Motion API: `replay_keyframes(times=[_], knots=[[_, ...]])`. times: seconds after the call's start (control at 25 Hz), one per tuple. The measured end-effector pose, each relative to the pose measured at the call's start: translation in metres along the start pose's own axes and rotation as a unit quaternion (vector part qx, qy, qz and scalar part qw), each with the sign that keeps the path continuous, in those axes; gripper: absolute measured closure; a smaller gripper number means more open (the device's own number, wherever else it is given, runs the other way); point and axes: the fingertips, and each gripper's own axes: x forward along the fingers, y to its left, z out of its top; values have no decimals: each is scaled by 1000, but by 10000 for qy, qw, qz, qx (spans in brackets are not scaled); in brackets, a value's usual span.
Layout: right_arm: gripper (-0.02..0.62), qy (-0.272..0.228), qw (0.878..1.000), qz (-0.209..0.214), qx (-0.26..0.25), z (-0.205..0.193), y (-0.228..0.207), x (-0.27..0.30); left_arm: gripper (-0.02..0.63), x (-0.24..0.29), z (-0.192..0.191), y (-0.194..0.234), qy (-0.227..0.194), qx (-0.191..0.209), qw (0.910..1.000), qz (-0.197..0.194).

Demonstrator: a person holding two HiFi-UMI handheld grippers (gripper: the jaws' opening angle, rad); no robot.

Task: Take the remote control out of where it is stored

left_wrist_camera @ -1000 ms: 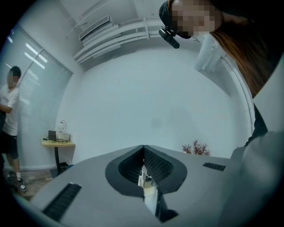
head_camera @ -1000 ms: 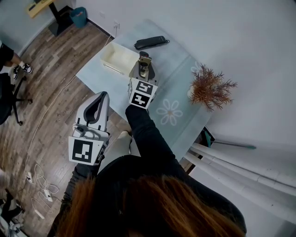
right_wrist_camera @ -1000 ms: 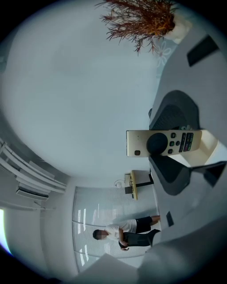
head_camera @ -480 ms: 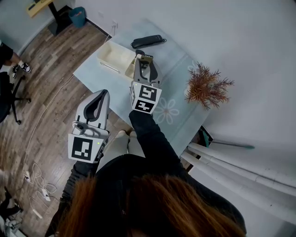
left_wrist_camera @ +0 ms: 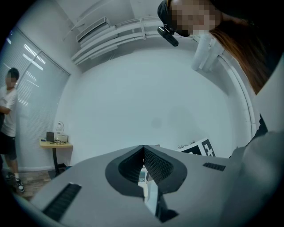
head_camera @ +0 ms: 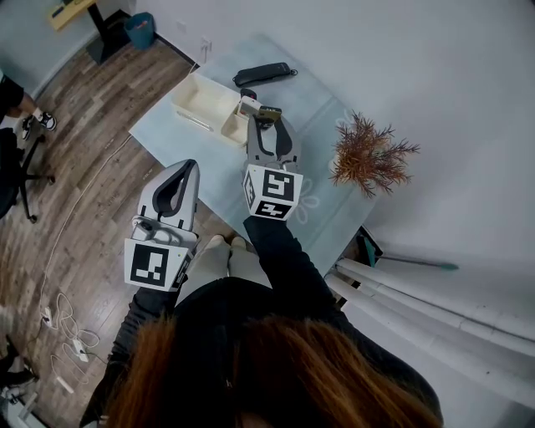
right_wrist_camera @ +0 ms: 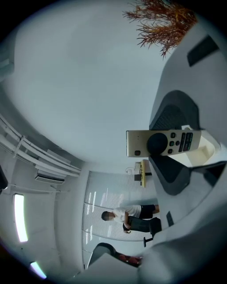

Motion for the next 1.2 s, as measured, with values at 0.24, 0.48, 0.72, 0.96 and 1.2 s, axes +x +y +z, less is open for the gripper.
replay_keyframes(times=[0.24,0.48,0.72,0.96,1.2], knots=[[405,72,9997,207,-134,-1,-1,-20,597,5,-1,-5,5,16,10000,-34],[405,42,9993,288,-240,3,-9,-39,597,8,-7,-10,169,25,9998,-59],[405,-3,9985,454,-292,10,-4,-60,597,11,-2,-14,-20,60,9999,-106],[405,55,9980,541,-322,10,-3,-72,597,11,-2,-18,-2,29,9999,-137],[405,403,9969,587,-349,-12,-6,-78,597,11,-9,-23,73,92,9997,-234]])
